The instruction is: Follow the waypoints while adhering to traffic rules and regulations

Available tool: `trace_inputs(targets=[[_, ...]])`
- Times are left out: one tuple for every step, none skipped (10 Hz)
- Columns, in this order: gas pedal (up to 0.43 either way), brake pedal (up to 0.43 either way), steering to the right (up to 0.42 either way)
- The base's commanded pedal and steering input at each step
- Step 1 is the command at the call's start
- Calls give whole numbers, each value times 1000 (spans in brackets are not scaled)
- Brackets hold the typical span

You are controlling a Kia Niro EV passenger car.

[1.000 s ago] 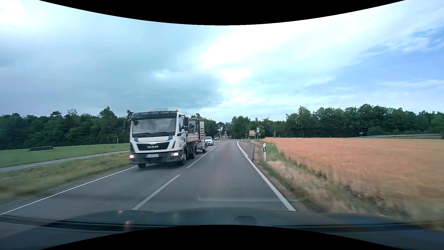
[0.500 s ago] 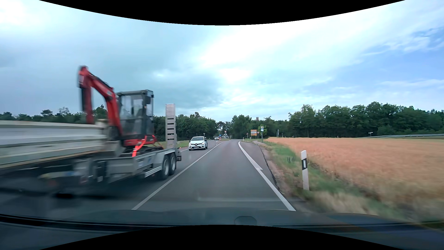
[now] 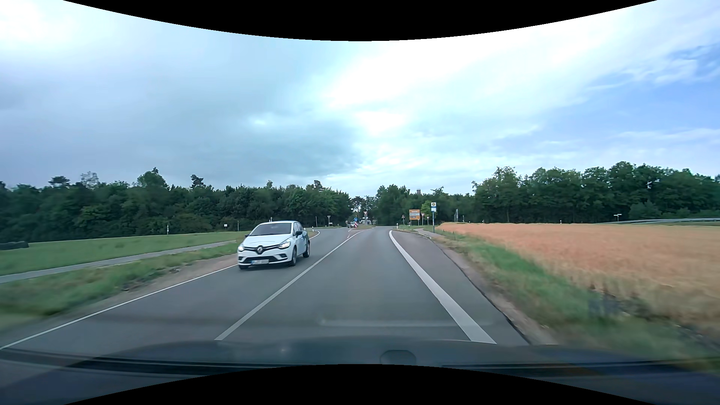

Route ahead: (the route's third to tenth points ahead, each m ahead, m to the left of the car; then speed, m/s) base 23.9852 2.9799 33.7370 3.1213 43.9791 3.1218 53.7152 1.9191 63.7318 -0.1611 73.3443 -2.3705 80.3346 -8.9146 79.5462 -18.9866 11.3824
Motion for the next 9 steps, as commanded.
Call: trace_inputs(targets=[[39, 0, -2], [39, 0, -2], [39, 0, -2], [39, 0, -1], [39, 0, 0], [39, 0, 0], [47, 0, 0], [47, 0, 1], [47, 0, 1]])
